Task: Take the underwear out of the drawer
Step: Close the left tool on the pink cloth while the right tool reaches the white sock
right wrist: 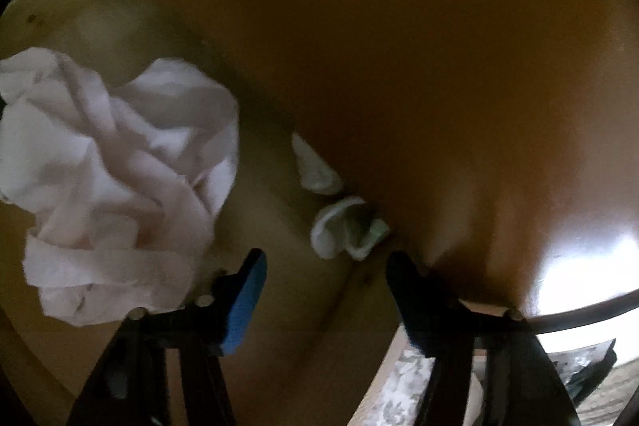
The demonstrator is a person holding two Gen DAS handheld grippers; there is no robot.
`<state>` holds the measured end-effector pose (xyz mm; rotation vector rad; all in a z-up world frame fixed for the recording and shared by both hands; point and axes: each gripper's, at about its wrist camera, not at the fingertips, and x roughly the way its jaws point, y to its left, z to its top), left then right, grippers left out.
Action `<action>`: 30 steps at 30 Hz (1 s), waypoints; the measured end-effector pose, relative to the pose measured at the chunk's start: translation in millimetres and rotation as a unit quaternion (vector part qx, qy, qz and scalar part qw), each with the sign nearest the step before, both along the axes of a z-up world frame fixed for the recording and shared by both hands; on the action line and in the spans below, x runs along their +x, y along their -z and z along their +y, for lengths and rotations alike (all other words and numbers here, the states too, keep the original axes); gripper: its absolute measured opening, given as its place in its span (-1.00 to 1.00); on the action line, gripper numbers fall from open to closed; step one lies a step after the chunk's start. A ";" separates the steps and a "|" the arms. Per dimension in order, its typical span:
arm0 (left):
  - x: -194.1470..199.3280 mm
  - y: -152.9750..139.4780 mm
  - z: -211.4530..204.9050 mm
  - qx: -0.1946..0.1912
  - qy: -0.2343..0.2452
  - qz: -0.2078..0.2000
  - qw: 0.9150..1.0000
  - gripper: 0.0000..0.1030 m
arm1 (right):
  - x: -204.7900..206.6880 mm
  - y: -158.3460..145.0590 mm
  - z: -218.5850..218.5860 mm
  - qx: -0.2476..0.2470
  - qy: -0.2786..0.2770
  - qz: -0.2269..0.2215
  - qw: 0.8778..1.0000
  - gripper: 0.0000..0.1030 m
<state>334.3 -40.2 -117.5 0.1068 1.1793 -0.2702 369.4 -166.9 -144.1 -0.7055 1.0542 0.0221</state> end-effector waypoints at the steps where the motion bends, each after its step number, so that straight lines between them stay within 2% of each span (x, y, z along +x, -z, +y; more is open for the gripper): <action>1: -0.2 -0.1 -0.2 0.000 0.001 0.000 1.000 -0.87 | 1.4 -0.8 -1.1 0.003 -0.001 -0.004 1.000 -0.03; 2: 0.5 0.1 -0.4 0.000 0.001 0.000 1.000 -0.87 | 4.4 -1.3 -2.2 0.010 0.001 -0.004 1.000 -0.26; 3: 0.6 0.0 -0.2 -0.001 0.000 0.000 1.000 -0.87 | 7.2 -1.3 -2.9 0.010 0.005 -0.005 1.000 -0.40; 7: 1.2 -0.8 1.6 -0.005 -0.001 0.000 1.000 -0.87 | 12.2 4.5 3.6 0.003 -0.016 0.002 1.000 -0.46; 8: 1.1 -1.2 2.0 -0.005 -0.001 -0.001 1.000 -0.87 | 13.8 6.4 6.5 -0.004 -0.020 0.000 1.000 -0.61; 9: 1.0 -1.6 2.2 -0.006 -0.001 -0.001 1.000 -0.87 | 15.3 6.7 6.6 -0.006 -0.022 -0.002 1.000 -0.88; 10: 1.1 -1.9 2.3 -0.007 0.000 -0.001 1.000 -0.87 | 18.6 6.2 6.3 -0.003 -0.019 -0.006 1.000 -0.94; 14: 1.0 -2.1 4.1 -0.012 -0.001 0.000 1.000 -0.87 | 25.1 0.0 -1.0 0.035 -0.013 -0.001 0.999 -0.97; 17: 1.0 -2.3 6.4 -0.016 -0.002 -0.001 1.000 -0.87 | 19.3 -18.7 -12.0 0.068 -0.013 -0.010 0.998 -0.97; 27: 2.8 -1.8 11.5 -0.022 -0.013 0.003 1.000 -0.87 | -36.8 -44.7 -49.0 0.148 -0.029 -0.026 0.988 -0.98; 30: 5.6 -2.4 15.2 -0.027 -0.020 0.007 0.999 -0.87 | -75.7 -55.3 -40.2 0.176 -0.032 -0.026 0.983 -0.98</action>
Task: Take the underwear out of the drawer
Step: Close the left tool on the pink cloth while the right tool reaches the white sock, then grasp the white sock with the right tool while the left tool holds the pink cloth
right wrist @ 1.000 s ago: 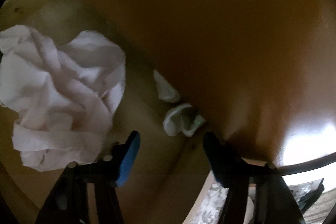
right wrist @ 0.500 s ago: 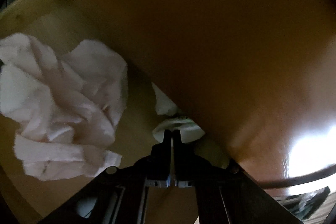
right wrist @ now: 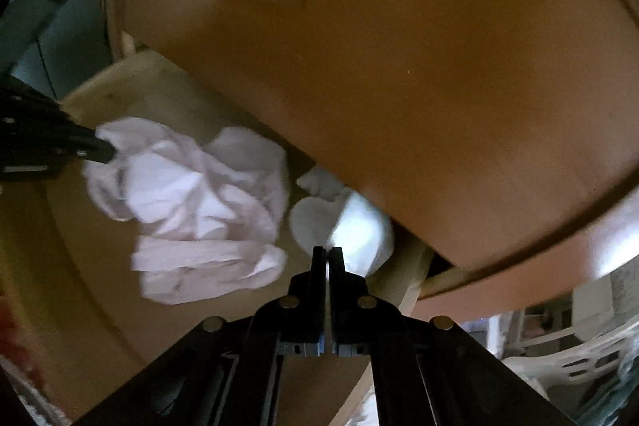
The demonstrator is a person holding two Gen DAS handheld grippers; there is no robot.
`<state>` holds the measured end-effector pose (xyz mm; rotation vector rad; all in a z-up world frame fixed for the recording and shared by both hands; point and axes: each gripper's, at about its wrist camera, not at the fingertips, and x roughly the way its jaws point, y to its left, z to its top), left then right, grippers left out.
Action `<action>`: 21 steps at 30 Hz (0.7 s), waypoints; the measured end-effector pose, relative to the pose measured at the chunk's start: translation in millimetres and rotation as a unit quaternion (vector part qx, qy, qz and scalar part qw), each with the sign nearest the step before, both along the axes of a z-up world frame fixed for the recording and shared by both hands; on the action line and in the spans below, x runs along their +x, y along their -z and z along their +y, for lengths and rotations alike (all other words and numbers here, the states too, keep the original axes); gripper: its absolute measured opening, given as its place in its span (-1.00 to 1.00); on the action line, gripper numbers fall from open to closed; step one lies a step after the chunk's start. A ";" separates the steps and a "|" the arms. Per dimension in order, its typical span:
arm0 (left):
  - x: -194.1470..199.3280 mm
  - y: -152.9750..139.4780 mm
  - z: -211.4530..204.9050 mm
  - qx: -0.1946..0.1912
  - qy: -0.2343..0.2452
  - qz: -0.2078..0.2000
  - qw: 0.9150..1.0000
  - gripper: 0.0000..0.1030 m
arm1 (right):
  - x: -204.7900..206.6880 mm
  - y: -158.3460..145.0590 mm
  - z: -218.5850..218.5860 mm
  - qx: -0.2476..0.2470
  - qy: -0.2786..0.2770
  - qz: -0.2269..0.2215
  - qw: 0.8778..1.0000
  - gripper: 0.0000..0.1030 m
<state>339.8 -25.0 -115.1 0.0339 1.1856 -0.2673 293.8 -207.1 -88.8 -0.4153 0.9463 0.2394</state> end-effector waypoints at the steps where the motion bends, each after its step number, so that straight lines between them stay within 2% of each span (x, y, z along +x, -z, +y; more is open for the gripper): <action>1: 1.5 -0.1 2.5 -0.007 -0.003 0.003 1.000 -0.87 | -5.9 -1.4 -0.1 0.005 -0.003 -0.001 1.000 -0.98; 11: 6.3 -0.4 7.7 -0.022 -0.020 0.005 1.000 -0.88 | -60.6 -47.8 4.5 0.024 -0.016 -0.002 1.000 -1.00; 13: 5.6 -0.2 9.5 -0.024 -0.023 0.005 0.999 -0.88 | -52.3 -39.5 8.4 0.026 -0.013 0.003 1.000 -1.00; 21: -3.3 -3.3 18.9 -0.026 -0.032 -0.011 0.999 -0.90 | -12.9 -16.6 4.6 0.046 -0.012 0.070 0.996 -0.98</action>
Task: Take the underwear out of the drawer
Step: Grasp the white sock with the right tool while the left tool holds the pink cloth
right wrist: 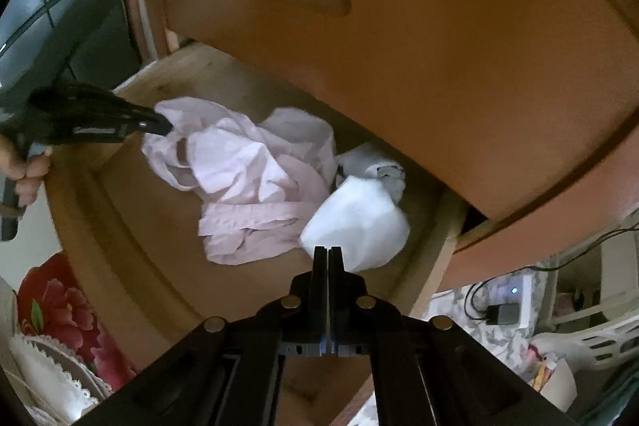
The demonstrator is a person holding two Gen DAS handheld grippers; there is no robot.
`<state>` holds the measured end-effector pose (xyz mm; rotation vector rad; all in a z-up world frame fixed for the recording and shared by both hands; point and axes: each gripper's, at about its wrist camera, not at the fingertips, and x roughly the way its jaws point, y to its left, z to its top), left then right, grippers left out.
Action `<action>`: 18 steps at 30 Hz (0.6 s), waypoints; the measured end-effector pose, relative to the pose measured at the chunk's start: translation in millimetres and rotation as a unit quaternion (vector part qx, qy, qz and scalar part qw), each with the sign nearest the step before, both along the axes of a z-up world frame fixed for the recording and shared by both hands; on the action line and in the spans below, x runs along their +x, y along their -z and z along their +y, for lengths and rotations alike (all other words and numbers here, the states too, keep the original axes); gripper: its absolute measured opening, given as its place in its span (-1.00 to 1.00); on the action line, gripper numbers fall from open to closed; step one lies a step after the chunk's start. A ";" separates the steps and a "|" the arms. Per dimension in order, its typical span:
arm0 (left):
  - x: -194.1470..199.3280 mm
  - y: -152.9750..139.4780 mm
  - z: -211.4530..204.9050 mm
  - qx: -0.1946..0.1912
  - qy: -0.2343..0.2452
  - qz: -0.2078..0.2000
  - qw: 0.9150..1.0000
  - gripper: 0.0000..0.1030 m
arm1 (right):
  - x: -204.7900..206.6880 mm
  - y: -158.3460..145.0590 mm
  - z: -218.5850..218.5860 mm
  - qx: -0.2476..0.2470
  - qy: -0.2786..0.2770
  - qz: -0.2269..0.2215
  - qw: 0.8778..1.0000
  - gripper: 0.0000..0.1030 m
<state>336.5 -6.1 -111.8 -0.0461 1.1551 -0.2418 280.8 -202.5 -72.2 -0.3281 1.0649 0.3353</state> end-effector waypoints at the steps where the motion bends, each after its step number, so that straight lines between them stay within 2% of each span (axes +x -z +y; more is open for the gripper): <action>1: -0.5 -0.1 1.9 -0.002 -0.002 -0.001 1.000 -0.90 | 5.6 3.1 0.4 -0.001 0.004 0.007 1.000 -0.97; 4: -2.9 -3.1 5.3 -0.010 -0.008 -0.008 1.000 -0.90 | 18.4 9.4 3.0 -0.010 0.009 0.018 1.000 -0.80; 6: -5.5 -2.9 6.5 -0.012 -0.008 -0.009 1.000 -0.90 | 23.8 11.7 6.9 -0.017 0.006 0.018 1.000 -0.33; 8: -7.4 -1.7 7.8 -0.017 -0.006 -0.009 1.000 -0.90 | 28.7 15.0 12.7 -0.030 0.001 0.016 0.999 -0.13; 10: -8.2 -4.2 8.1 -0.018 -0.002 -0.008 1.000 -0.90 | 33.0 20.1 18.9 -0.046 -0.006 0.020 0.999 -0.12; 12: -9.9 -3.0 7.3 -0.023 0.000 -0.007 1.000 -0.90 | 37.3 25.0 23.9 -0.063 -0.010 0.023 0.998 0.02; 18: -9.4 -0.8 9.7 -0.028 0.002 -0.006 1.000 -0.90 | 46.8 38.6 38.8 -0.120 -0.022 0.026 0.992 0.06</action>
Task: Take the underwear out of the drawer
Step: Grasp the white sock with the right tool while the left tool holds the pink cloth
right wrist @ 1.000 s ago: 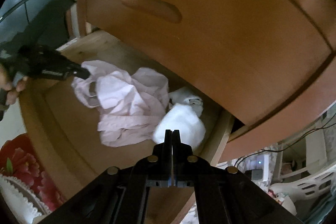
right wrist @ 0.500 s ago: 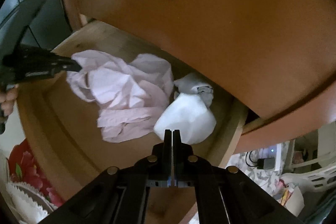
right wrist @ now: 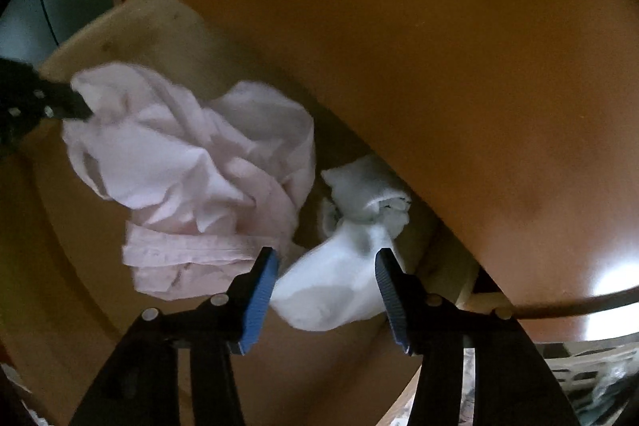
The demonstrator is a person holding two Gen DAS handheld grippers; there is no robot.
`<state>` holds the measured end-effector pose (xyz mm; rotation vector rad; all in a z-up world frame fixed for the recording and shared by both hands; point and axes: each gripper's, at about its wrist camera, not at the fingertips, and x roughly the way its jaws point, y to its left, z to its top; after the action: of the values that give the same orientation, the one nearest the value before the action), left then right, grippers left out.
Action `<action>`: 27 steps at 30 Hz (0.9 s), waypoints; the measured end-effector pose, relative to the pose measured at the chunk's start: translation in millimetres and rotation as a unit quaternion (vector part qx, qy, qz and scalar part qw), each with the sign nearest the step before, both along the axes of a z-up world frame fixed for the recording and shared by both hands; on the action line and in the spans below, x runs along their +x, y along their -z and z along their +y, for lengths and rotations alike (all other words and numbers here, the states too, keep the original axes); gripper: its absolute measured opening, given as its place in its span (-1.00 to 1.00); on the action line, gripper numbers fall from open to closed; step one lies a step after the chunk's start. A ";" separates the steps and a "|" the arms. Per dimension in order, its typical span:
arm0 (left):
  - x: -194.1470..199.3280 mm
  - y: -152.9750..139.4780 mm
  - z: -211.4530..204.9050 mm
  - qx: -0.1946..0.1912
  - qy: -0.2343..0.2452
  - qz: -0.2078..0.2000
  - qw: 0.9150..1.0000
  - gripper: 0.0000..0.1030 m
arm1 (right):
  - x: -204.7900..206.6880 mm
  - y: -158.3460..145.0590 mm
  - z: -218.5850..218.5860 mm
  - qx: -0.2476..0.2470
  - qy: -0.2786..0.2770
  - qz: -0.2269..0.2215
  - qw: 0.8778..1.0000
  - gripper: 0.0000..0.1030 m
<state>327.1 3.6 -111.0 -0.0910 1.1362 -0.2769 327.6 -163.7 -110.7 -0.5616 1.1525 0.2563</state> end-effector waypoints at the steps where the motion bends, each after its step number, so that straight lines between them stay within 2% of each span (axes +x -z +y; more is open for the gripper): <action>1: 0.3 0.4 -0.1 0.000 0.001 0.001 1.000 -0.90 | 0.2 2.4 1.6 -0.008 -0.002 0.002 1.000 0.06; 9: 3.6 3.6 -2.8 0.009 0.005 0.009 1.000 -0.89 | 6.0 7.8 -1.5 -0.017 0.016 0.013 1.000 0.00; 12: 4.1 5.5 -4.6 0.013 0.007 0.014 1.000 -0.89 | 12.0 8.5 0.3 -0.018 0.024 0.012 0.999 -0.22; 25: 4.2 10.0 -9.9 0.018 0.017 0.022 0.999 -0.89 | 18.9 16.3 -33.6 -0.009 0.080 0.021 0.997 -0.50; 27: 4.2 9.7 -9.4 0.015 0.020 0.023 0.999 -0.89 | 20.2 17.7 -37.7 -0.008 0.084 0.022 0.996 -0.65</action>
<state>331.3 -5.8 -120.7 -0.0488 1.1885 -0.2951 347.8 -201.4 -128.4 -0.4710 1.2374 0.1148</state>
